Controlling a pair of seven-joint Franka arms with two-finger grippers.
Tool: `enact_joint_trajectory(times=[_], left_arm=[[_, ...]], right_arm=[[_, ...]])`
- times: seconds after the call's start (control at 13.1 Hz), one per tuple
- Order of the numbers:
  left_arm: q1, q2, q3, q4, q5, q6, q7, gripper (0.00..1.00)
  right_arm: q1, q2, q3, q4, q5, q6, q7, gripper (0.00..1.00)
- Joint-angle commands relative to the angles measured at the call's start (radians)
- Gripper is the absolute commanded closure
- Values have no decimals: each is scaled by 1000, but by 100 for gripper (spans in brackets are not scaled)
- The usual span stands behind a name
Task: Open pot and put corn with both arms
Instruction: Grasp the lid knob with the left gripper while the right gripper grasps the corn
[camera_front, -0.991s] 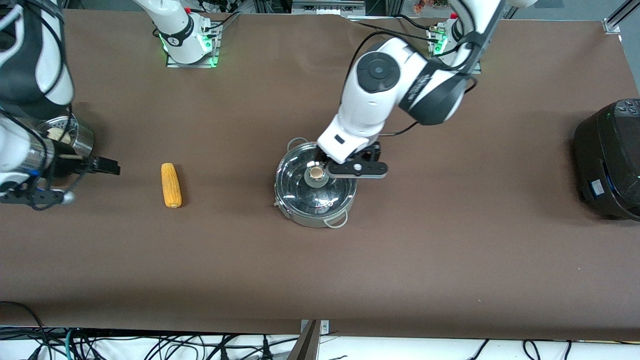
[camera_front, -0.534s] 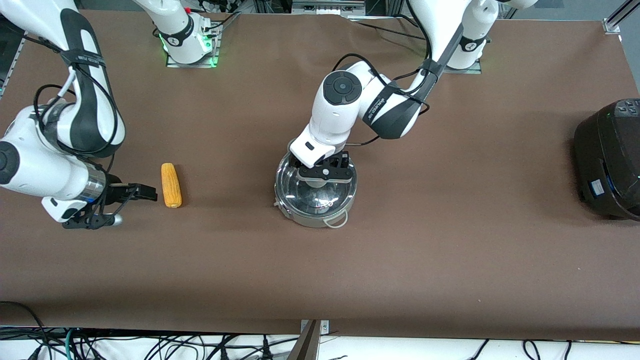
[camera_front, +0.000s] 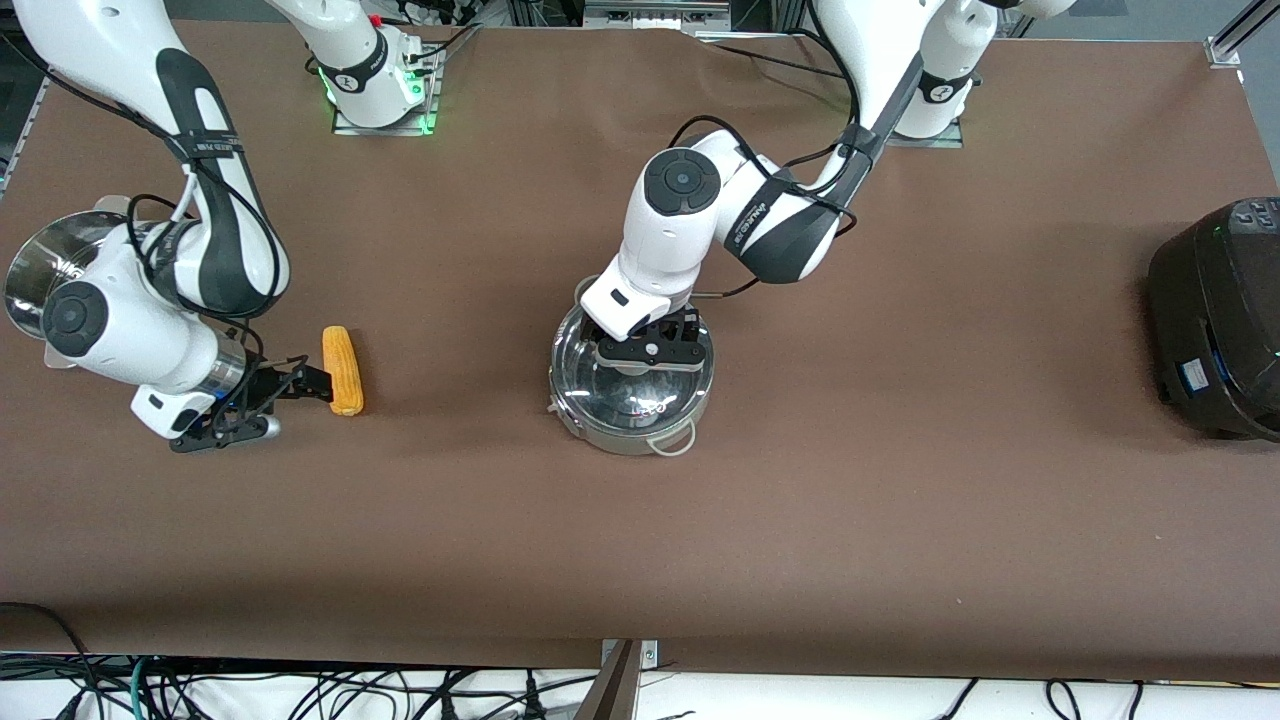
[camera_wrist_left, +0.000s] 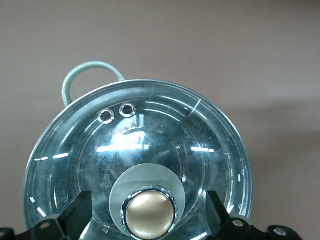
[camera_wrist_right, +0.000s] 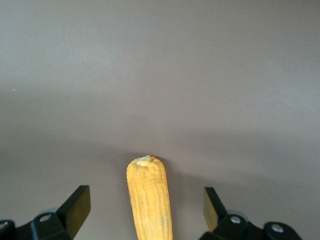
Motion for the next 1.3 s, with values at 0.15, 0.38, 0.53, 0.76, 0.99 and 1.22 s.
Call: enact_joint_trajectory(times=[0.15, 0.38, 0.53, 0.76, 0.99, 1.22], left_arm=[[-20, 11, 8, 8, 18, -3, 8, 0], [-20, 11, 8, -1, 20, -4, 8, 14], [-22, 11, 8, -1, 20, -4, 8, 26], [-22, 9, 8, -1, 18, -6, 8, 55], [-20, 8, 8, -1, 18, -7, 8, 88], [-15, -6, 6, 7, 17, -24, 1, 99]], right_arm=[[-4, -46, 25, -151, 22, 151, -46, 0], [-4, -44, 29, -211, 24, 239, -97, 0], [-4, -43, 29, -241, 24, 285, -106, 0], [-4, -40, 31, -286, 24, 350, -128, 0], [-5, -35, 37, -327, 24, 417, -158, 0], [-5, -34, 38, -344, 24, 442, -160, 0]])
